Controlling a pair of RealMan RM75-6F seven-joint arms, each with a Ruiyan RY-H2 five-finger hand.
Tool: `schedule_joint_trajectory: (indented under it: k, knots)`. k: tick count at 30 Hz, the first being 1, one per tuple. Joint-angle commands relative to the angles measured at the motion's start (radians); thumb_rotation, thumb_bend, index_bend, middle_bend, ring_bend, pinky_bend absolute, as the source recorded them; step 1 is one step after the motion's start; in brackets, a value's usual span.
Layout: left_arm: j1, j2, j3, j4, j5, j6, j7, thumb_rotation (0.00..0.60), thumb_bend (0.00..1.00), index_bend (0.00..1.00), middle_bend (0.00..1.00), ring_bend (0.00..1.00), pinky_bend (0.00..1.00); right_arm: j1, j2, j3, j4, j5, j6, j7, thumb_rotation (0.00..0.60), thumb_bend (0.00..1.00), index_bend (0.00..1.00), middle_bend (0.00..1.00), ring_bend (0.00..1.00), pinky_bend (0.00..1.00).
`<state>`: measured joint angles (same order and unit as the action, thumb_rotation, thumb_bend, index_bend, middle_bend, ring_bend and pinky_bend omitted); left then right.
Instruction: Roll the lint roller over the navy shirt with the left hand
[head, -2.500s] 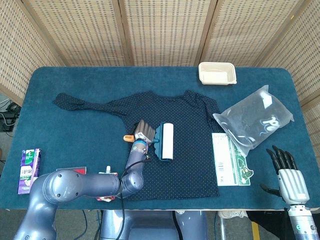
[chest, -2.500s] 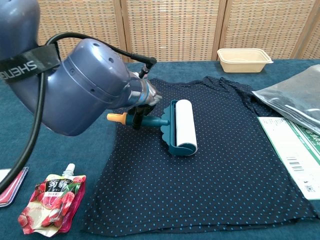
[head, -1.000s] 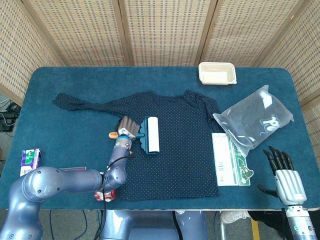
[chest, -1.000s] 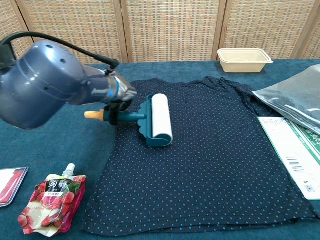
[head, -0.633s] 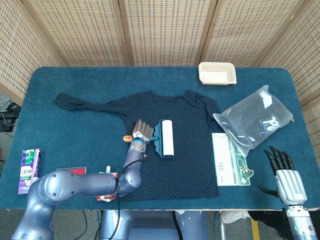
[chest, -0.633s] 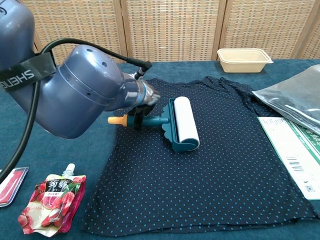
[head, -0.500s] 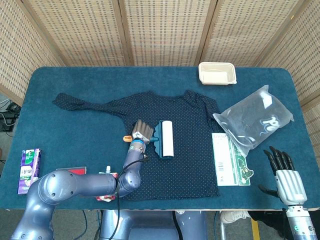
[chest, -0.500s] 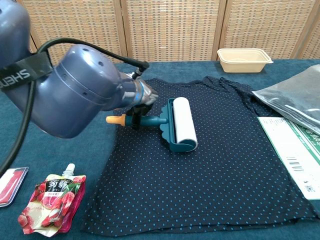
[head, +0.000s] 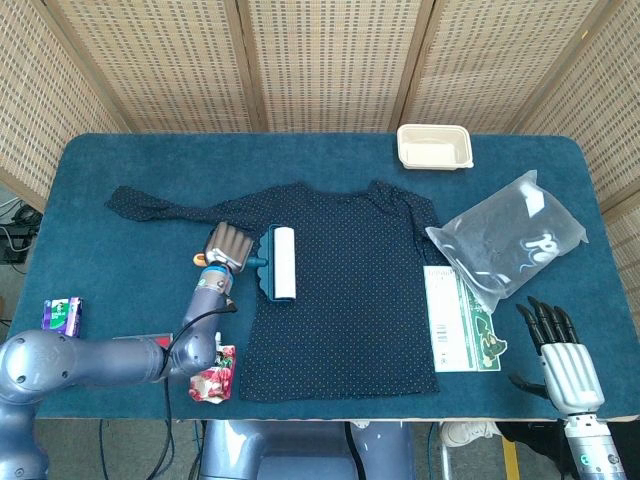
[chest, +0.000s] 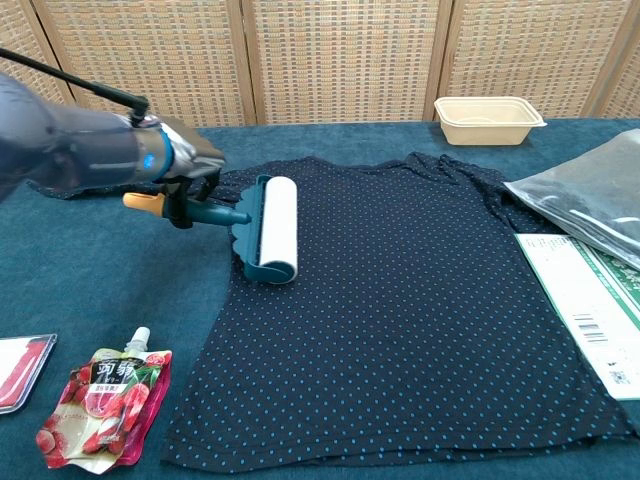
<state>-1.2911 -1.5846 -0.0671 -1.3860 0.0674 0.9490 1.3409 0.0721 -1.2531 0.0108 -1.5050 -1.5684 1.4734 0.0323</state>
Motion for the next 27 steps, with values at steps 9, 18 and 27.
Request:
schedule_joint_trajectory:
  k: [9,18,27]
  knots:
    - [0.17,0.183,0.084,-0.113,0.359,-0.015,-0.284,0.6,0.93,0.77,0.62,0.7,0.63,-0.004,0.0,-0.005,-0.018,-0.018,0.018,-0.024,0.6,0.1,0.0,0.0,0.0,0.0]
    - [0.23,0.196,0.112,-0.101,0.418,-0.005,-0.366,0.6,0.46,0.26,0.06,0.11,0.32,-0.009,0.006,-0.007,-0.029,-0.031,0.033,-0.03,0.6,0.1,0.0,0.0,0.0,0.0]
    - [0.266,0.166,0.105,-0.051,0.462,0.023,-0.422,0.6,0.37,0.07,0.0,0.0,0.05,-0.01,0.007,-0.011,-0.033,-0.039,0.038,-0.036,0.6,0.1,0.0,0.0,0.0,0.0]
